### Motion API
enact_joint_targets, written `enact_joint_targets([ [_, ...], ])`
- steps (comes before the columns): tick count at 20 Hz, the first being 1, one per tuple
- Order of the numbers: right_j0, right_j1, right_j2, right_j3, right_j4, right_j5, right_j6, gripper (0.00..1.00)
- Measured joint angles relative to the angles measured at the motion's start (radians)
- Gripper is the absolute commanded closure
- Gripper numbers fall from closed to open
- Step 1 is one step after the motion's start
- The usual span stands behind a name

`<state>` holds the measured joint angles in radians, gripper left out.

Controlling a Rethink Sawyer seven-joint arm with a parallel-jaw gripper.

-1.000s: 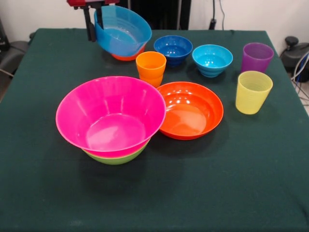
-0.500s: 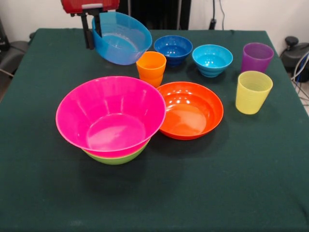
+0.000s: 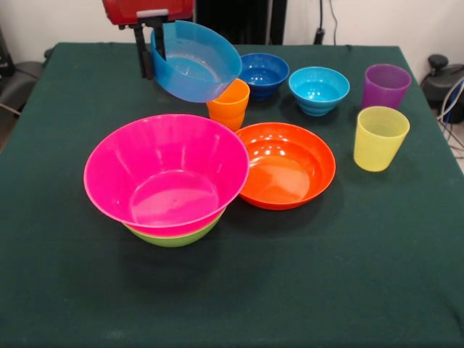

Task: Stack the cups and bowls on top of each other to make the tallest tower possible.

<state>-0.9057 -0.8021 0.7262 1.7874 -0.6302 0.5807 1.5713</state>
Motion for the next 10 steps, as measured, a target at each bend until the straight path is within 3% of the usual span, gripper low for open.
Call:
enact_joint_targets([
  [10, 0.013, 0.000, -0.001, -0.021, 0.004, 0.000, 0.000, 1.00],
])
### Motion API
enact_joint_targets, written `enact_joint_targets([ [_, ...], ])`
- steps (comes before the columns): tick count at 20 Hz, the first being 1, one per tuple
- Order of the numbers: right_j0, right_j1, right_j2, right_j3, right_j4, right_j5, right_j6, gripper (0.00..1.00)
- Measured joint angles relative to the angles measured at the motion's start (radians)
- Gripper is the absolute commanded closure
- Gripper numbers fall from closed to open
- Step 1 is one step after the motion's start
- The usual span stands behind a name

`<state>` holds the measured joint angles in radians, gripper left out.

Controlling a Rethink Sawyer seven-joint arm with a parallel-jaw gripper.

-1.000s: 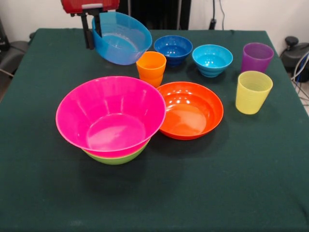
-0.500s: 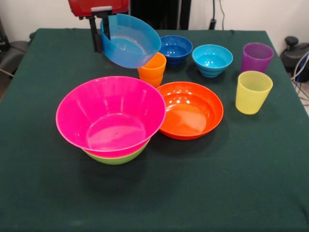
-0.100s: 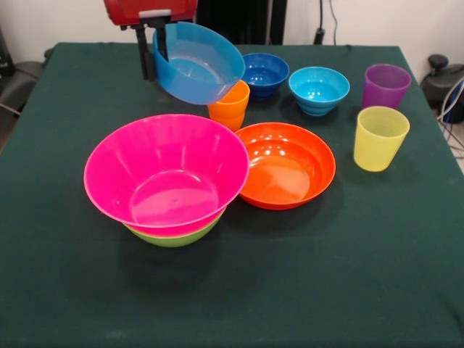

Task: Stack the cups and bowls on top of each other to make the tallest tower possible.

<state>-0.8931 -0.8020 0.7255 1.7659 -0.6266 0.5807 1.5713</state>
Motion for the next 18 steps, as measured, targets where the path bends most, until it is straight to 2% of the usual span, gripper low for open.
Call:
enact_joint_targets([
  [18, 0.038, 0.000, -0.036, -0.044, 0.008, 0.006, 0.000, 1.00],
])
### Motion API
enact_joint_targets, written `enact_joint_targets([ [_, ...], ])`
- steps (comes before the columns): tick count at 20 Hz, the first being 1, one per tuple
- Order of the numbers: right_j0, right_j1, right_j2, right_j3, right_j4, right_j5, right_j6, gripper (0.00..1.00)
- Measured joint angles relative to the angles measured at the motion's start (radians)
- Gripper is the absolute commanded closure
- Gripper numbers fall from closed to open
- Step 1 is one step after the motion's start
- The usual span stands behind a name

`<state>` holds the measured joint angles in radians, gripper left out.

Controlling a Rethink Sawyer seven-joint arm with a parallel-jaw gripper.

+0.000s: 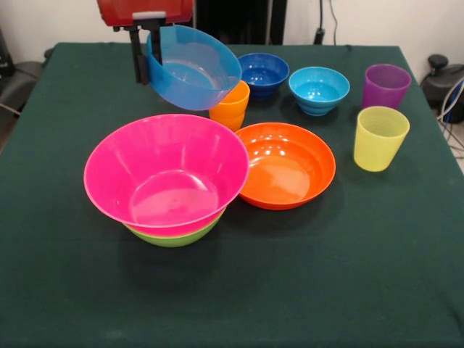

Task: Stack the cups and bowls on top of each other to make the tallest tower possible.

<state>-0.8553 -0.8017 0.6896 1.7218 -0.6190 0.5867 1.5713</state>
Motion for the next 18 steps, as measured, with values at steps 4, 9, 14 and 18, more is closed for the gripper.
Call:
enact_joint_targets([
  [4, 0.021, 0.000, -0.007, -0.016, 0.000, 0.002, 0.000, 1.00],
  [9, 0.038, 0.000, -0.016, -0.023, 0.002, 0.003, 0.000, 1.00],
  [14, 0.046, 0.000, -0.017, -0.036, 0.012, 0.007, 0.000, 1.00],
  [18, 0.053, 0.000, -0.019, -0.052, 0.025, 0.023, 0.000, 1.00],
])
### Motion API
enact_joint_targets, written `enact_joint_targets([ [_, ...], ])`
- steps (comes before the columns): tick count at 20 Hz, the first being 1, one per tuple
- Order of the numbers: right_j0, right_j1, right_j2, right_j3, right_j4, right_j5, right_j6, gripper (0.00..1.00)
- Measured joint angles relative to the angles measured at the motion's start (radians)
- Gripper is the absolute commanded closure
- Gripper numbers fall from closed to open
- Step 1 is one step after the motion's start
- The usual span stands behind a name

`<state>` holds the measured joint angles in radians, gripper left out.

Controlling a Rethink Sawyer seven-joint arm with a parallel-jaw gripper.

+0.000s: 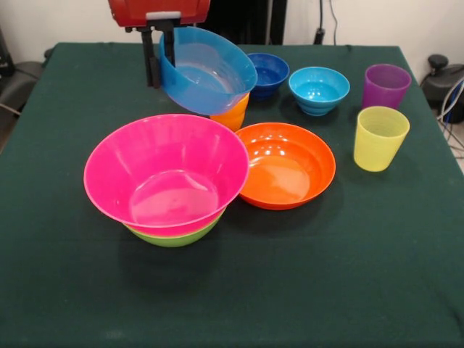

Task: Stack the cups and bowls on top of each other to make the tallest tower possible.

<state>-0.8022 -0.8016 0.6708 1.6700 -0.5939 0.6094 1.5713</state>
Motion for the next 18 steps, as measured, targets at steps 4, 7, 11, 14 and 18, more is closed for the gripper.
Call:
enact_joint_targets([
  [4, 0.008, 0.008, -0.001, -0.025, 0.007, 0.028, 0.000, 1.00],
  [7, 0.014, 0.024, -0.001, -0.052, 0.010, 0.047, 0.000, 1.00],
  [11, 0.017, 0.043, -0.001, -0.090, 0.016, 0.074, 0.000, 1.00],
  [14, 0.016, 0.054, -0.001, -0.112, 0.017, 0.086, 0.000, 1.00],
  [18, 0.017, 0.080, -0.001, -0.155, 0.017, 0.110, 0.000, 1.00],
])
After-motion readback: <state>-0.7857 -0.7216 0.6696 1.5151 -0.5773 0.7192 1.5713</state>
